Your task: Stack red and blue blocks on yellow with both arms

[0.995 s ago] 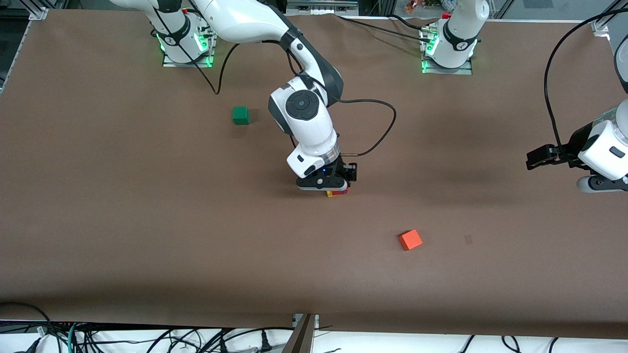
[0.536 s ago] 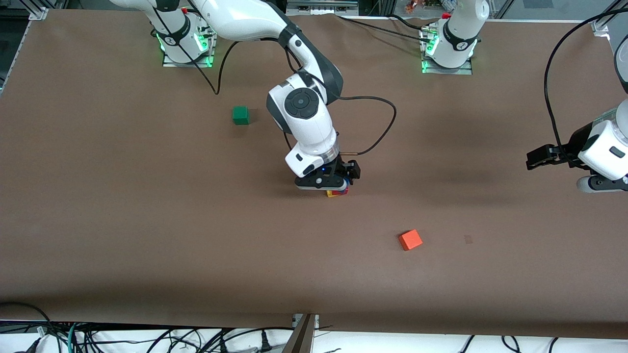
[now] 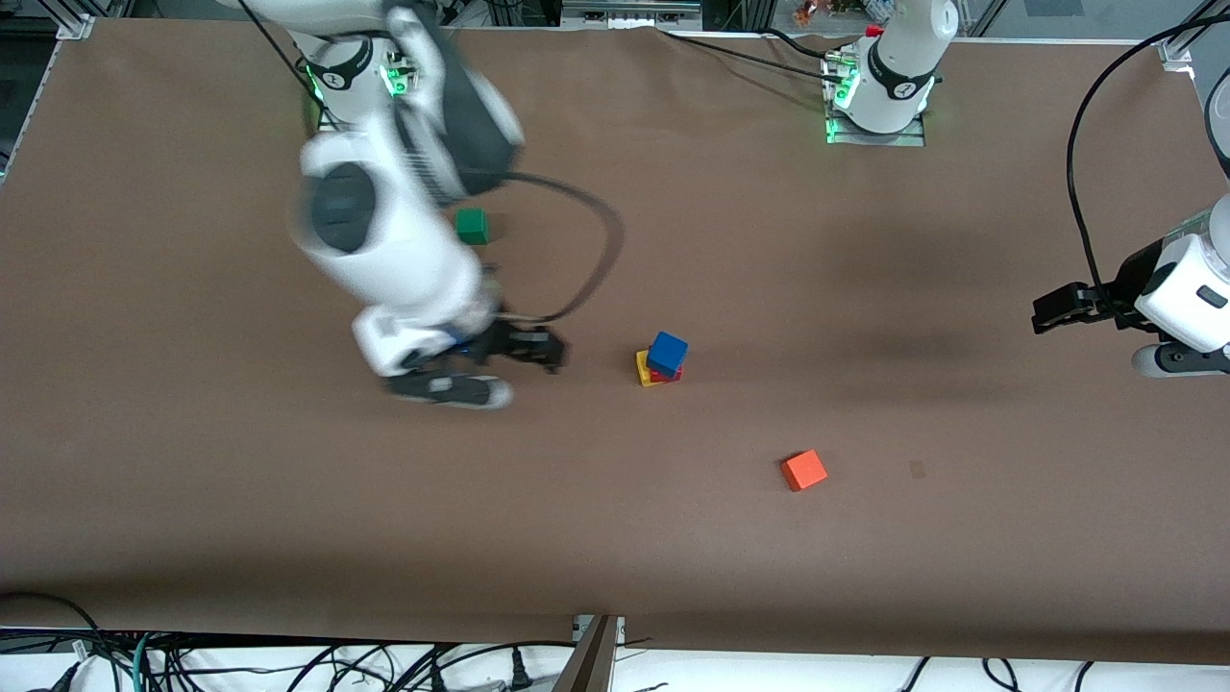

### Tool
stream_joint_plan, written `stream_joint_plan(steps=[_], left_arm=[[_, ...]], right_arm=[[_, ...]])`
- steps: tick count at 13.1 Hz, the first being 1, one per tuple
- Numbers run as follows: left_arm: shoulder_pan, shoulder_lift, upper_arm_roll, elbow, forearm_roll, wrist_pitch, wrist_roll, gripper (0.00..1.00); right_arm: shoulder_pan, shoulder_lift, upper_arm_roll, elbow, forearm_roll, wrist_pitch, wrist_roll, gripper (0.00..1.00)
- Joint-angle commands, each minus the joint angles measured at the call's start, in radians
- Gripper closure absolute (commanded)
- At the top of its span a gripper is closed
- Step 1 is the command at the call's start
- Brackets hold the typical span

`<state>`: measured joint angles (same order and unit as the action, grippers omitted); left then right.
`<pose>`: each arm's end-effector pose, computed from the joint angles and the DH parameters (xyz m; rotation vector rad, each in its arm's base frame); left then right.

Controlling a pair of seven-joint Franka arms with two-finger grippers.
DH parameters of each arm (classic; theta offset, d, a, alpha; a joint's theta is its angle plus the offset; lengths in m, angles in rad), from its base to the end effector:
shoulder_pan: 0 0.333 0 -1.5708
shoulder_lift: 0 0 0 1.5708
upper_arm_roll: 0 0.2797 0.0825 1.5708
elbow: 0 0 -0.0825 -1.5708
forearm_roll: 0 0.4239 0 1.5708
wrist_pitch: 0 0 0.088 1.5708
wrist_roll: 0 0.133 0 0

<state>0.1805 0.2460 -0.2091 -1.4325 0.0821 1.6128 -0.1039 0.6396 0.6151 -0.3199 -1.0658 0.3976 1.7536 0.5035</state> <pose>0.6570 0.0035 0.4852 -3.1031 -0.1148 0.0904 0.6786 0.3372 0.4403 -2.8966 0.2504 -0.0002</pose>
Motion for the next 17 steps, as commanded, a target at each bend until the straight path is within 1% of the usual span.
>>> stream_joint_plan(steps=[1,2,3,5,8,10,12,17], left_arm=[[-0.001,-0.010,-0.001,0.006,0.005,0.002,0.001,0.00],[-0.001,-0.010,-0.001,0.006,0.005,0.002,0.001,0.00],[-0.001,-0.010,-0.001,0.006,0.004,0.002,-0.002,0.00],[0.000,-0.010,-0.001,0.006,-0.030,0.002,-0.040,0.00],[-0.001,-0.008,-0.001,0.006,-0.030,0.002,-0.040,0.00],[-0.001,-0.008,-0.001,0.006,-0.025,0.002,-0.033,0.00],[0.000,-0.001,-0.001,0.009,-0.027,0.002,-0.031,0.00],[-0.001,0.009,-0.001,0.037,-0.025,-0.001,-0.031,0.00]], right_arm=[[-0.099,-0.081,0.018,-0.022,0.037,-0.147,-0.144,0.00],[-0.110,-0.112,0.006,-0.025,0.032,-0.182,-0.195,0.00],[-0.113,-0.145,-0.022,-0.040,0.027,-0.242,-0.203,0.00],[-0.113,-0.208,-0.066,-0.077,0.015,-0.281,-0.235,0.00],[-0.113,-0.285,-0.073,-0.138,-0.080,-0.284,-0.269,0.00],[-0.113,-0.296,-0.071,-0.151,-0.111,-0.283,-0.289,0.00],[-0.113,-0.293,-0.073,-0.149,-0.131,-0.273,-0.373,0.00],[-0.115,-0.287,-0.073,-0.149,-0.134,-0.270,-0.398,0.00]])
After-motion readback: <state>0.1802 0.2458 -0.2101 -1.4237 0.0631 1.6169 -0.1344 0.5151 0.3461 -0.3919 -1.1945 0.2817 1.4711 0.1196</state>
